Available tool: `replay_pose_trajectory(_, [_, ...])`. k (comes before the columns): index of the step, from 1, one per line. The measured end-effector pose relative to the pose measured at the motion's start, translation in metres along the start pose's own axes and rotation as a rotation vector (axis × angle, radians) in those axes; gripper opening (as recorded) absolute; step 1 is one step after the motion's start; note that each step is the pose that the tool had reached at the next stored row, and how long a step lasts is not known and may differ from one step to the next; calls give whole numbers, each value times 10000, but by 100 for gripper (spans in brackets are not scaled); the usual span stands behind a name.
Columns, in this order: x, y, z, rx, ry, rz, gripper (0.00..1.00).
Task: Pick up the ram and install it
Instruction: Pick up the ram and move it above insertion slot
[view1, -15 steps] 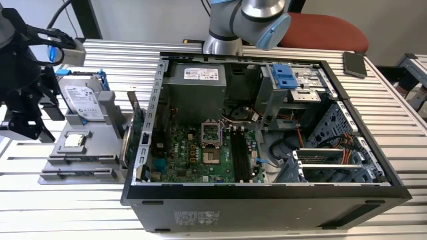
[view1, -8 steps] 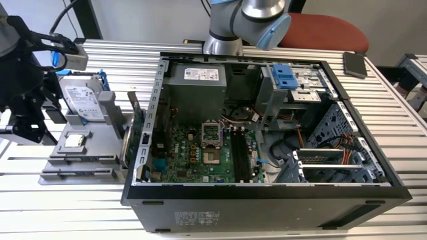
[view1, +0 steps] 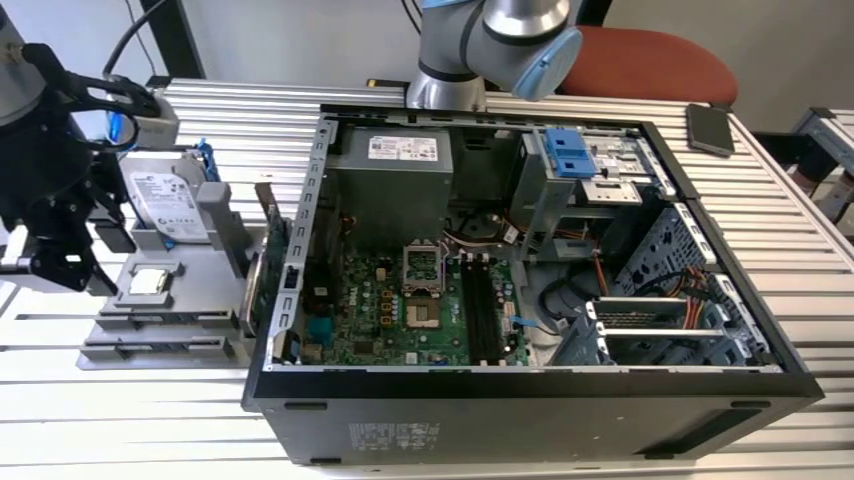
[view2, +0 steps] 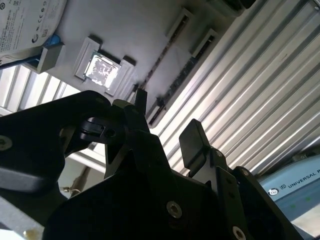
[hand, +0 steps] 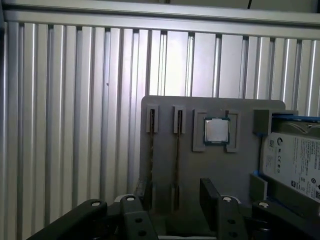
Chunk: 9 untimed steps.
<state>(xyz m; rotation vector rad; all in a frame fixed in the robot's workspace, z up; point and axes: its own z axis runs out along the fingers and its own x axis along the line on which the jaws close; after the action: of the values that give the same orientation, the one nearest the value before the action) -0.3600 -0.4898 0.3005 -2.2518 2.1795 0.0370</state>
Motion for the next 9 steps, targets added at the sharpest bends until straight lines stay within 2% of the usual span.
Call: replay_pose_trajectory(9, [1,-1,69,-6,130,12,100])
